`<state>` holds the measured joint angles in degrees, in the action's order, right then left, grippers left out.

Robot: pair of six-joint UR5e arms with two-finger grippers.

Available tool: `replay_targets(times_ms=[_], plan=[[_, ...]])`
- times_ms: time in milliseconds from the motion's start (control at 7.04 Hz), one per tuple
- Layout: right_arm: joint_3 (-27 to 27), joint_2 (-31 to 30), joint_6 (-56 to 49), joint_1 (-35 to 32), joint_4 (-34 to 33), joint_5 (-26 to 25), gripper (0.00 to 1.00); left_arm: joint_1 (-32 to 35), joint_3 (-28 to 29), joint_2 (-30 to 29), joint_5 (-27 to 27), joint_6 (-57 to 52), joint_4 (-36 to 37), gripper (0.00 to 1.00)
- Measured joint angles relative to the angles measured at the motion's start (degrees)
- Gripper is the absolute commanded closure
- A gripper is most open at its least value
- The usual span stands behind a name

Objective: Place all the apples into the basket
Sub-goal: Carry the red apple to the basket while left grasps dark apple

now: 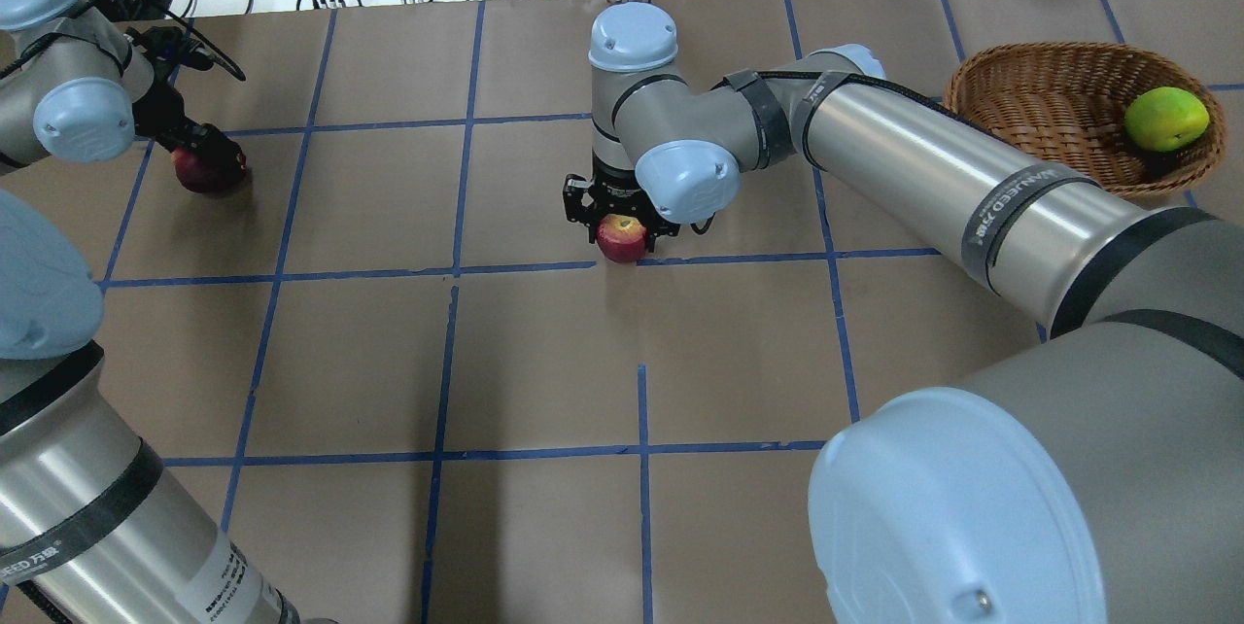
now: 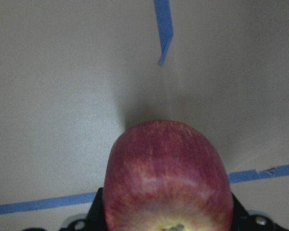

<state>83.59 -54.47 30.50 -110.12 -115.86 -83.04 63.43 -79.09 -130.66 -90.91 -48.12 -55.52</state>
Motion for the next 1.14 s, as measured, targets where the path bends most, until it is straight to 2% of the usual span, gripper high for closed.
replay_targets(times_ms=[142, 284, 568, 710, 852, 1136], plan=[[-1.7, -1.4, -0.1, 1.7, 1.6, -0.2, 1.0, -0.1, 0.1, -0.4, 0.5, -0.1, 0.1, 0.3], [-3.6, -3.4, -0.8, 5.1, 5.3, -0.7, 1.0, -0.1, 0.1, -0.6, 1.0, -0.3, 0.1, 0.45], [-5.2, -7.3, -10.0, 15.8, 11.8, -5.5, 1.0, 0.0, 0.5, -0.7, 1.0, -0.4, 0.0, 0.5], [-5.2, -8.3, -16.3, 21.8, 12.8, -8.5, 1.0, 0.2, 0.6, -0.5, 0.9, -0.4, -0.3, 0.5], [-5.2, -8.6, -24.0, 27.5, 12.9, -11.2, 1.0, 0.5, 0.5, 0.1, 0.9, -0.2, -1.1, 0.5], [-5.4, -7.3, -41.0, 37.6, 10.0, -13.3, 1.0, 1.3, 0.3, 2.4, 0.8, 1.1, -5.0, 0.54]])
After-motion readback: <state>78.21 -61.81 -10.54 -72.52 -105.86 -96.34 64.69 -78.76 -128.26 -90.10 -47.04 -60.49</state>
